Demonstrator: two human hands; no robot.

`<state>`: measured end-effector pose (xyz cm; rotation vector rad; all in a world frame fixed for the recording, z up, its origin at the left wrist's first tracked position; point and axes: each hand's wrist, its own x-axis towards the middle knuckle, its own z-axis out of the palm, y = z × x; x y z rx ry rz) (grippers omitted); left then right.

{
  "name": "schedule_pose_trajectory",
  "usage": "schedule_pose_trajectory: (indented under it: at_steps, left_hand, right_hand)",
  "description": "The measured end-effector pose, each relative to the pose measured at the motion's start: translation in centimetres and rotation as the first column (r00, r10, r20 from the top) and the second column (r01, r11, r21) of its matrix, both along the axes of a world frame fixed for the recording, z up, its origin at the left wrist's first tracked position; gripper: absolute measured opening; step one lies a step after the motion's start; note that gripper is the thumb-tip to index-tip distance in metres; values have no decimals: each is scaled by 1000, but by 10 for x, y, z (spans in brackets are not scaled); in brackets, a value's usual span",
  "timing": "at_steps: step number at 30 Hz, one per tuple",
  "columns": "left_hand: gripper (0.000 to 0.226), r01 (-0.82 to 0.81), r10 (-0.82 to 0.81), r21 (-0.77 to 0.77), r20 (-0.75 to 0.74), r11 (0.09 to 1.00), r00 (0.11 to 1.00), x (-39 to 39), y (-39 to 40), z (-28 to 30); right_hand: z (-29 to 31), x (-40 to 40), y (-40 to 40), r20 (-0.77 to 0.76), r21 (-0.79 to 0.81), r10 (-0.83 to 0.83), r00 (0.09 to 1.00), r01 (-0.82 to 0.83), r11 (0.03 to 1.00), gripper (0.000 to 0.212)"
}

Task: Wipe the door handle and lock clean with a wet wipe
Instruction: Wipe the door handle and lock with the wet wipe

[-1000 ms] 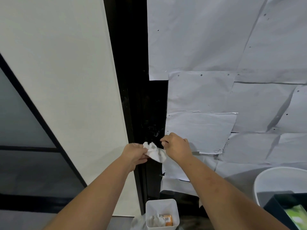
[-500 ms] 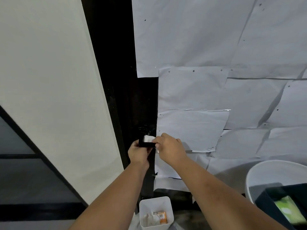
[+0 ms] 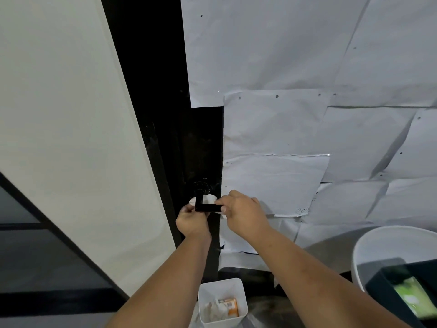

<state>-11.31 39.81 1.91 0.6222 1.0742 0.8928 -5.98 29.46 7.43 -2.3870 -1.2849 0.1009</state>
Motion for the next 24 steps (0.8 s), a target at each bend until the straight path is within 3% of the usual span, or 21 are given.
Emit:
schedule_pose_trajectory:
  at_steps: [4,8,11,13,16,18,20,24]
  left_hand:
    - [15,46,-45,18,-20,999,999,-8,10,-5]
    - [25,78,-76,140,-22,987,997,-20,8,3]
    - [16,96,-14,368,-219,925,976,-28,4,10]
    - [13,174,40,559,-348,811,937,-31,3,22]
    - [16,385,165,759,-535,525,829,-33,12,41]
    - [9,561,243,746,-655,359,716,-28,22,50]
    - [18,706,300,664,-745,248,596,-23,26,57]
    - [36,848,439,491,-819,202,369,-13,20,64]
  right_hand:
    - [0,-2,1,-7,3,-8,1000,8,1000,34]
    - [1,-2,1,-4,-8,-16,1000,15,1000,35]
    - [1,-3,1,-12,-17,-22,1000,22,1000,36]
    - [1,-4,1,-11,-11,-25,1000,25,1000,36]
    - [1,-5,2,0,-17,-26,1000,26,1000,36]
    - [1,-5,3,11,-23,-32,999,32,999,37]
    - [1,-6,2,19,-16,-37,999,38,999,36]
    - [1,-6,3,37,-13,-37,999,38,999,33]
